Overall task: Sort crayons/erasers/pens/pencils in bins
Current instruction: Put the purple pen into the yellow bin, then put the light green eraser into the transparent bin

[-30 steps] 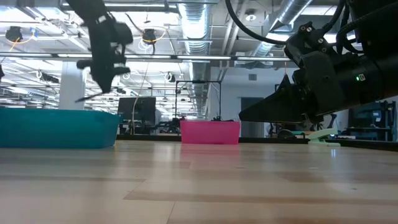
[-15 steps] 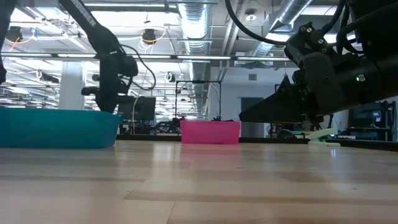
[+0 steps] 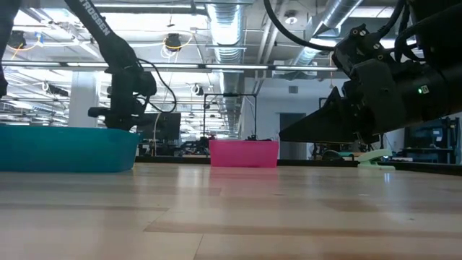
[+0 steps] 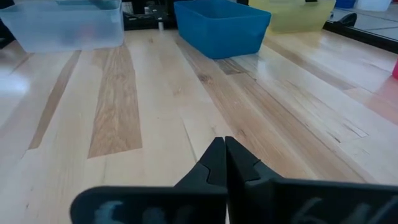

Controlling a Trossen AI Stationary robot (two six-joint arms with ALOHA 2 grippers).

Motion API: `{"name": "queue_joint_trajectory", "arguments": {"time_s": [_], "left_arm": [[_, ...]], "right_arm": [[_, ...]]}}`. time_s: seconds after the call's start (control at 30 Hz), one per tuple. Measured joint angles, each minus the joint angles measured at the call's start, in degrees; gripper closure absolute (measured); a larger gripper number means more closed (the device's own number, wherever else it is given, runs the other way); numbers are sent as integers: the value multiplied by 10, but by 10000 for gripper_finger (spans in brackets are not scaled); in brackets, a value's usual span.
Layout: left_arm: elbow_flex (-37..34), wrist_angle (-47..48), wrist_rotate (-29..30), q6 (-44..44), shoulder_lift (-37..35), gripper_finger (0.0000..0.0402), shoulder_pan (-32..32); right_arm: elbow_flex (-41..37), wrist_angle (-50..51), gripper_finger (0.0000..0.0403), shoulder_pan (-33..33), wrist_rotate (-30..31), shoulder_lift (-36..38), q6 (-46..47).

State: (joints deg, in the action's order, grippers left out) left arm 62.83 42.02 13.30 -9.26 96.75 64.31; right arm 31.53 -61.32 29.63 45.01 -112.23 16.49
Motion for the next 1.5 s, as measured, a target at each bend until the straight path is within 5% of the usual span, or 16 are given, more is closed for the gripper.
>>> {"name": "queue_joint_trajectory", "arguments": {"time_s": [0.5,0.77,1.07,1.5], "left_arm": [[0,26,1,69,-39,287,-5],[0,116,-7,119,-158,296,-48],[-27,104,-10,85,-361,353,-204],[-285,-214,-58,-18,-607,391,-475]], "right_arm": [[0,0,401,0,0,0,-4],[0,0,400,0,0,0,-4],[0,9,399,0,0,0,-4],[0,11,400,0,0,0,-5]]}}
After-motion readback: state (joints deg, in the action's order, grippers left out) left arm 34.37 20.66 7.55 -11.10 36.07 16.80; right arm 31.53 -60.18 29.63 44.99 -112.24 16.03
